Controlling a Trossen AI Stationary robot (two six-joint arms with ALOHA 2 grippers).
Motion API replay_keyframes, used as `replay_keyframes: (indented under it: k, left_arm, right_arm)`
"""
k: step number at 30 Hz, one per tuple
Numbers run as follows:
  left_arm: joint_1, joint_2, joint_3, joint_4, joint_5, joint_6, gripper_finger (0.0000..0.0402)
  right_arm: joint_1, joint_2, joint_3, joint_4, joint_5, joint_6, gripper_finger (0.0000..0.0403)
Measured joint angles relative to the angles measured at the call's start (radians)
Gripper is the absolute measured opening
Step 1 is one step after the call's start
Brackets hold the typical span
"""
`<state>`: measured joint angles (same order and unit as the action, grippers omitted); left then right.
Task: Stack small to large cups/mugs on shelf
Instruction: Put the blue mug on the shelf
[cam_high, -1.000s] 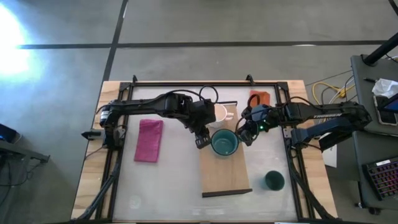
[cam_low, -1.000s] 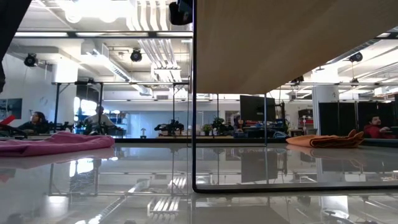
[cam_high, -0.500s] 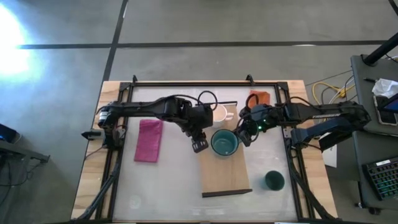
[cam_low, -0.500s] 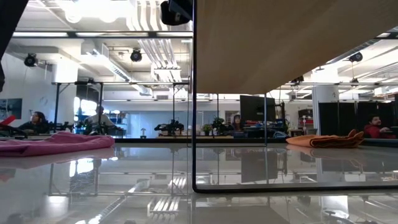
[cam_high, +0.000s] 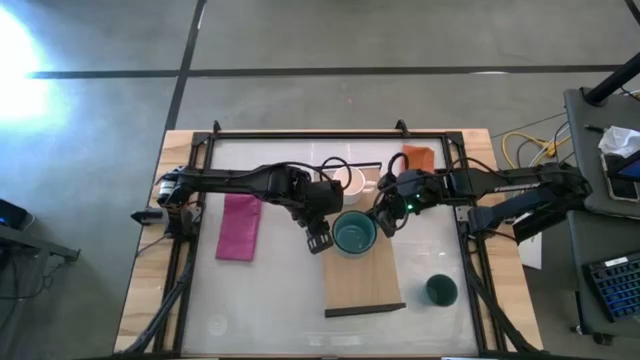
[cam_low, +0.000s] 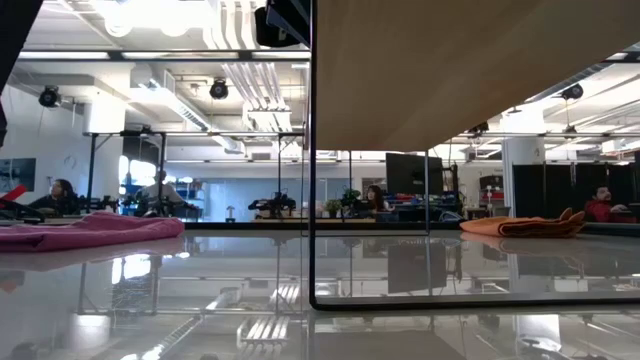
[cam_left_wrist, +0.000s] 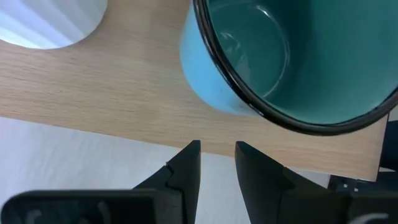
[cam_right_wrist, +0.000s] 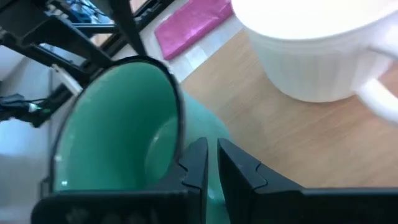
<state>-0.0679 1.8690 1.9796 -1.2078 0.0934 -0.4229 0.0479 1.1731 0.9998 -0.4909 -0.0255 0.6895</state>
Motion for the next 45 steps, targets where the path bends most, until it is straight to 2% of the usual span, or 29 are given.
replay_keyframes:
  k: [9,15,34,45]
  left_arm:
    - [-0.022,0.0,-0.002,0.06,0.003,-0.017,0.0086]
    - [-0.025,0.0,-0.003,0.075,-0.036,-0.017,0.0086]
    - [0.042,0.0,-0.003,0.074,-0.114,0.061,0.0086]
    - [0.035,-0.022,-0.004,-0.058,-0.118,0.032,0.0086]
  right_arm:
    - [-0.018,-0.09,-0.001,-0.099,0.107,-0.025,0.0029]
    - [-0.008,-0.128,-0.001,-0.158,0.099,0.003,0.0029]
    - [0.104,-0.11,-0.001,-0.155,0.098,0.126,0.0029]
    - [0.167,-0.114,-0.001,-0.156,0.093,0.179,0.0029]
